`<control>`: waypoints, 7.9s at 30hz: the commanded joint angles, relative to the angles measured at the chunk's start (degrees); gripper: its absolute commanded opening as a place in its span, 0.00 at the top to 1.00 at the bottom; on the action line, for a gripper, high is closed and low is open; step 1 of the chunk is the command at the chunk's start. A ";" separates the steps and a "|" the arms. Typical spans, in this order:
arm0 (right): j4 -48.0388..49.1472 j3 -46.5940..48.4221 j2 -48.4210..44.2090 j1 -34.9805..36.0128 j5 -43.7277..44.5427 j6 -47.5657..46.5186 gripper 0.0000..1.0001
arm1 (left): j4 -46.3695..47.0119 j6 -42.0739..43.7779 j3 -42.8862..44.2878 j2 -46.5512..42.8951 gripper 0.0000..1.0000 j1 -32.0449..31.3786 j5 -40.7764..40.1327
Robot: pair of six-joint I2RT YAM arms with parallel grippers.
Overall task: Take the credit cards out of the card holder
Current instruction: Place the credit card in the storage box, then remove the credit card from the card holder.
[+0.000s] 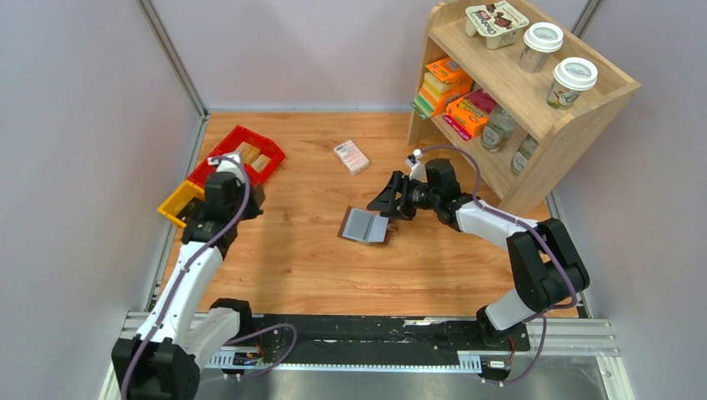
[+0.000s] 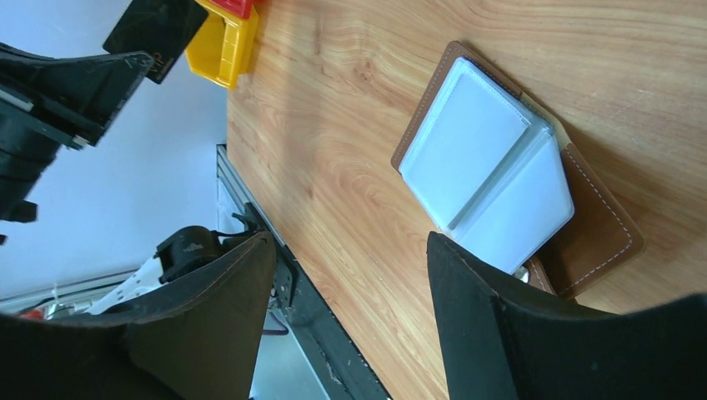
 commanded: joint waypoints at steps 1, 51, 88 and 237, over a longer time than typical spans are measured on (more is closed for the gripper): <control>-3.00 2.89 -0.27 1.98 1.72 -5.74 0.30 | -9.82 -3.73 3.08 -1.59 1.00 13.73 8.95; -14.60 6.85 -0.36 4.36 8.75 -12.51 0.32 | -12.29 1.45 25.06 30.84 0.56 43.47 11.61; -21.64 9.05 11.94 3.75 20.17 -18.40 0.66 | 3.96 -11.90 15.57 33.12 0.59 -22.53 23.47; -10.56 5.53 19.95 14.29 11.12 -4.08 1.00 | 31.57 -50.14 -11.59 26.80 0.53 -23.95 15.48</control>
